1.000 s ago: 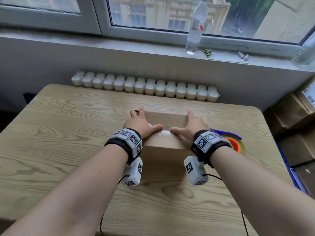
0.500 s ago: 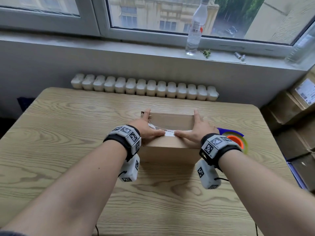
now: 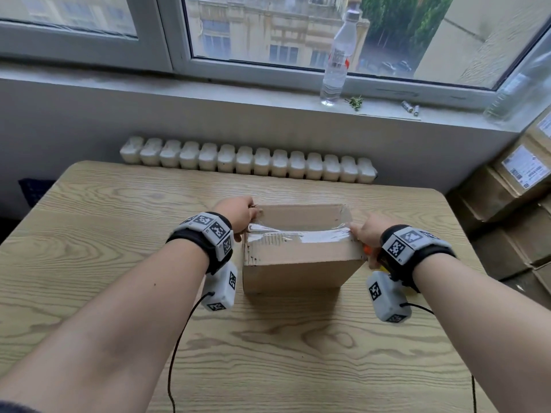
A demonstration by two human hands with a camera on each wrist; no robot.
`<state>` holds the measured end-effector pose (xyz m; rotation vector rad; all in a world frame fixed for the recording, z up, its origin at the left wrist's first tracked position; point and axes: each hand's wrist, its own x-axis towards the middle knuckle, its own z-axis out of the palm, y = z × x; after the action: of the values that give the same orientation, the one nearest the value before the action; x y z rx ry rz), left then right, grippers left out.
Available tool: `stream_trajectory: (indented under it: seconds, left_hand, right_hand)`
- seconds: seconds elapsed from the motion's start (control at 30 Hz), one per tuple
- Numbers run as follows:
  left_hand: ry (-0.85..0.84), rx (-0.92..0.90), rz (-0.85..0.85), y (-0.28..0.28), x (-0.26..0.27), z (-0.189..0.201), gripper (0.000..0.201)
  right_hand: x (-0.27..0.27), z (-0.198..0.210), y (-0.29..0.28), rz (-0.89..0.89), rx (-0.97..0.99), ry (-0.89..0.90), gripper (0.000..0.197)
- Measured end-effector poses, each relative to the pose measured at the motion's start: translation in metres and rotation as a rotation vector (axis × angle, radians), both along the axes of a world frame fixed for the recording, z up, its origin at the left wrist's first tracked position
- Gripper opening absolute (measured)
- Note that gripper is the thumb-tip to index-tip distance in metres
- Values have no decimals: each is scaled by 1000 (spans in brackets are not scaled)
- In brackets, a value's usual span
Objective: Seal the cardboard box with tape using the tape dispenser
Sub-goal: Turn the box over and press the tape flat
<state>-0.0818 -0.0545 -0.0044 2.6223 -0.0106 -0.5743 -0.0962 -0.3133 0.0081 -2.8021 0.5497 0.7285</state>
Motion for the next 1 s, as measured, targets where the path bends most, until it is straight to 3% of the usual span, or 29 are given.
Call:
stream_trajectory:
  seconds: [0.1,0.17,0.27,0.4,0.57,0.8,0.9,1.0]
  left_hand:
    - [-52,214,-23,7,5,0,47]
    - [-73,305,-29,12,8,-2,58]
    - [-53,289,-42,14,13,-4,56]
    - [-30,233,-80,5,11,-1,44]
    - [13,90,-37,-5,13,2,40]
    - [83,84,2,-9,24,-3,51]
    - [-78,232,39,-16,31,1,67]
    - [-292,243,-81,-38,43,13,64]
  right_hand:
    - [7,1,3,-70,118,9,45]
    - [15,2,6,-141,262,-82,38]
    - [24,5,18,-170,469,-164,52]
    - [29,5,49,-67,637,-164,70]
    - [37,3,75,168,478,-211,70]
    - [44,-1,65,277,383,-197,69]
    - [47,5,50,324,315,-201,64]
    - [49,13,20,312,223,-251,57]
